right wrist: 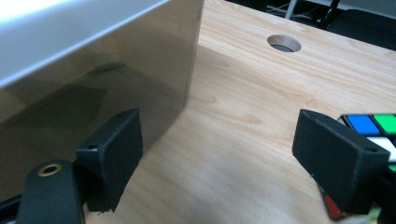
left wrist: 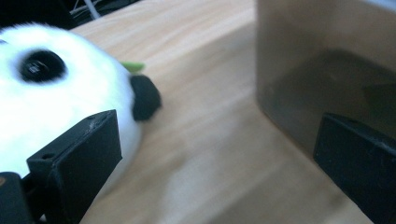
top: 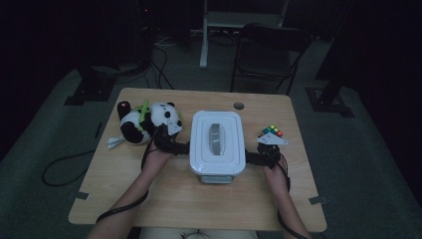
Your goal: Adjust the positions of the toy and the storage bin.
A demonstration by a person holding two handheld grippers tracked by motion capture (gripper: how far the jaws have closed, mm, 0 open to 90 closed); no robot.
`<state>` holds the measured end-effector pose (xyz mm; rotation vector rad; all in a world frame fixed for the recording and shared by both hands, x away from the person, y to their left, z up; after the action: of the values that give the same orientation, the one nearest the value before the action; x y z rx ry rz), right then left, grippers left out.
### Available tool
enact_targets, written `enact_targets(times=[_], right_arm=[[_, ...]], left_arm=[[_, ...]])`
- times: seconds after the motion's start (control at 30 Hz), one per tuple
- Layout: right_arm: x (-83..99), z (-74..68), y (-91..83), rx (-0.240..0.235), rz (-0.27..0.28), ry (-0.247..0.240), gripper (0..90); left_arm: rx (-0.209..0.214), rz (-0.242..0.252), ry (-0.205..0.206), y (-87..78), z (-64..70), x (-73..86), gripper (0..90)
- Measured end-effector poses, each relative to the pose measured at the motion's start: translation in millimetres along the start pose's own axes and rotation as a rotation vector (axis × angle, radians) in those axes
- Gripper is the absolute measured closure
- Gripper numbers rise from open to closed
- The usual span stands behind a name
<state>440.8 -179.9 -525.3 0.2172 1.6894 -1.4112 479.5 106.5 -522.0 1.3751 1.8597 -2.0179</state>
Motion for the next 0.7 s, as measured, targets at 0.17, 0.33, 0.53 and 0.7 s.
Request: enact_targets(times=[0.17, 0.33, 0.53, 0.7], right_arm=[[-10.0, 3.1, 7.3, -0.020, 0.005, 0.037, 16.0], [-14.2, -0.2, 7.8, -0.058, 0.035, 0.070, 21.5], [-11.1, -3.2, 8.5, -0.117, -0.009, 0.111, 22.7], [-5.4, -7.2, 5.6, -0.157, -0.004, 0.137, 22.7]], left_arm=[[0.025, -0.019, -0.001, 8.7, -1.0, -8.6, 1.6], [0.027, -0.013, 0.006, 10.1, 2.0, -13.7, 1.6], [0.001, -0.018, 0.033, 4.3, 3.8, -16.5, 1.7], [0.023, -0.021, 0.039, 2.0, 7.3, -13.9, 1.8]])
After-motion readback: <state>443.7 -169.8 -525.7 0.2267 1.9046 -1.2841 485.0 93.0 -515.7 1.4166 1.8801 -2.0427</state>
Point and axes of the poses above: each handheld gripper's, and its own axes: y roughly forward along the jaws, x roughly out of its underside, z roughly to its right, the point moved 8 cm from there along y, roughly forward along the jaws, and after that the axes turned 14 degrees about -z, right-handed, at the moved point
